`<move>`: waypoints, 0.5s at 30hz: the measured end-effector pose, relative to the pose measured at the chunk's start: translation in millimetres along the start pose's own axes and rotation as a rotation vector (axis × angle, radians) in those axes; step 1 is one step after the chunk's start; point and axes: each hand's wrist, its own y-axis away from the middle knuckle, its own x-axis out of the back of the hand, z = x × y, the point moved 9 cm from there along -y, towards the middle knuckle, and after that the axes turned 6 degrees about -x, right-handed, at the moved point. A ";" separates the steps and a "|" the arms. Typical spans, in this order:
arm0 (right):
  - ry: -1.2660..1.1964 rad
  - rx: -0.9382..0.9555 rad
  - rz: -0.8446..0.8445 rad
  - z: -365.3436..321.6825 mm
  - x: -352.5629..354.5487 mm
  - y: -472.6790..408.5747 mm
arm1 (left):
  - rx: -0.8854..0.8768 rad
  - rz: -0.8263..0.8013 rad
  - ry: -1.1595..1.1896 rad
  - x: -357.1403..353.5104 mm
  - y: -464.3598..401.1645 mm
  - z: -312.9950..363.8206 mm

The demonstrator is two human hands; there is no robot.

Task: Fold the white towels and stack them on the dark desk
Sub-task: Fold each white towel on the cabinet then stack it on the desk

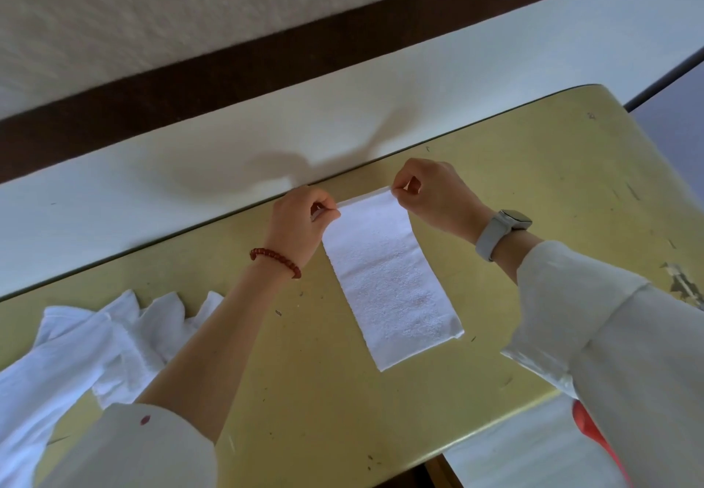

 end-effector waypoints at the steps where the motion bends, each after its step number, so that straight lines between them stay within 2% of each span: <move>1: 0.010 0.029 0.014 -2.1 0.8 -0.4 | -0.010 0.003 -0.008 0.9 -1.1 0.4; 9: 0.195 0.417 0.229 -31.2 18.9 17.2 | -0.233 0.236 -0.298 21.1 3.7 28.4; 15: 0.220 0.492 0.216 -24.1 11.5 61.9 | -0.334 0.258 -0.268 2.6 41.0 40.0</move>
